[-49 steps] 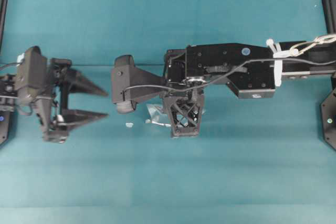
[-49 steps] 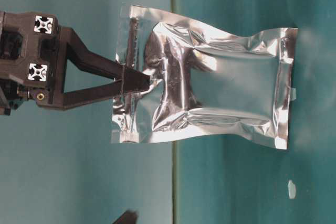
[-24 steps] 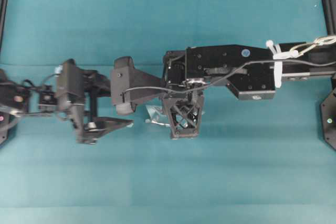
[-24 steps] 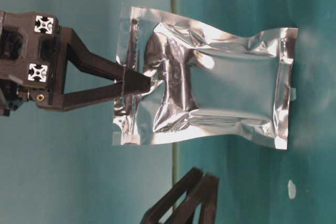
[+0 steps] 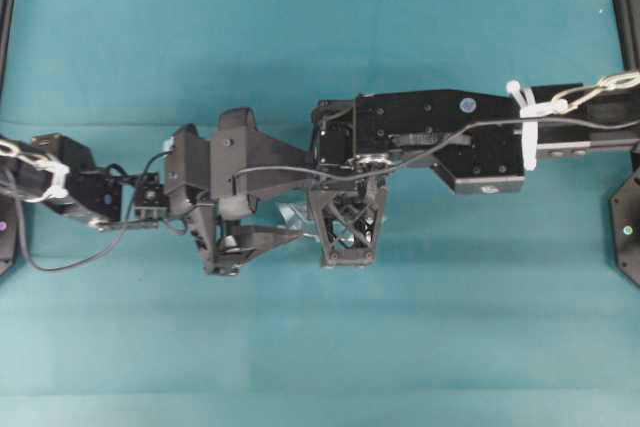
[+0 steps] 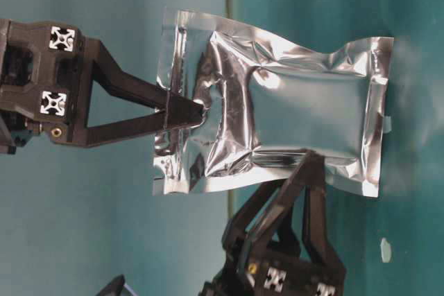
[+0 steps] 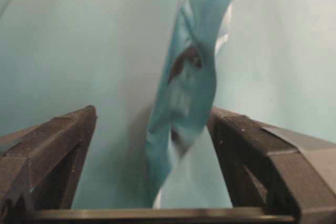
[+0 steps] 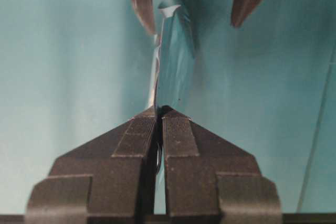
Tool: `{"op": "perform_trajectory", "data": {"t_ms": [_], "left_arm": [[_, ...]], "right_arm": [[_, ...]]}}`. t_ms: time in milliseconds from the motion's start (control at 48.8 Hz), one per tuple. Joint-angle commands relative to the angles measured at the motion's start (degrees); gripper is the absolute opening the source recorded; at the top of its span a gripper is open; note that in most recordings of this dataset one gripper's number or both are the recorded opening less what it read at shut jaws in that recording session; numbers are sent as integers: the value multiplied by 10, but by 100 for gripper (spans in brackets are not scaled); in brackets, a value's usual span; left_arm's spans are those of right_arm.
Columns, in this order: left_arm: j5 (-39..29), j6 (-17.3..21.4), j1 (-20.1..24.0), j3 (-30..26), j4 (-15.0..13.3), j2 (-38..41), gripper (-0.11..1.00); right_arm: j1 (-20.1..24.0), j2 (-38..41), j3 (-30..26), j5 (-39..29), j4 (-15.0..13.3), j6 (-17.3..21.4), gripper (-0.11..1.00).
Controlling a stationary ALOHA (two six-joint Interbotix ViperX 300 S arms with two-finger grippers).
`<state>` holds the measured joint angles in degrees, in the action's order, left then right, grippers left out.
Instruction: Hand over the silver zip bag and make it stand upright.
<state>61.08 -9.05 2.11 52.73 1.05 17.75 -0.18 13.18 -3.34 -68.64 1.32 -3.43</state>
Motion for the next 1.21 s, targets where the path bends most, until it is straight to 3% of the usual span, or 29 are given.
{"op": "perform_trajectory", "data": {"t_ms": [0,246,697,779,1025,1189], "left_arm": [[8,0,1,-19,1,10,92],[-6,-2,-1,-69,1,51,92],[-23,-4,-5,-96,1,76,88],[-24,-1,-5,-96,1,76,81],[-24,21,-6,-98,1,76,32],[-31,34,-7,-98,1,76,30]], "right_arm": [[2,-6,-1,3,-1,5,2],[-2,-6,0,4,-1,4,2],[-2,-6,0,4,-1,6,2],[-3,-6,0,4,-1,6,2],[-2,-6,6,4,-1,5,2],[-3,-6,8,4,-1,5,2]]}}
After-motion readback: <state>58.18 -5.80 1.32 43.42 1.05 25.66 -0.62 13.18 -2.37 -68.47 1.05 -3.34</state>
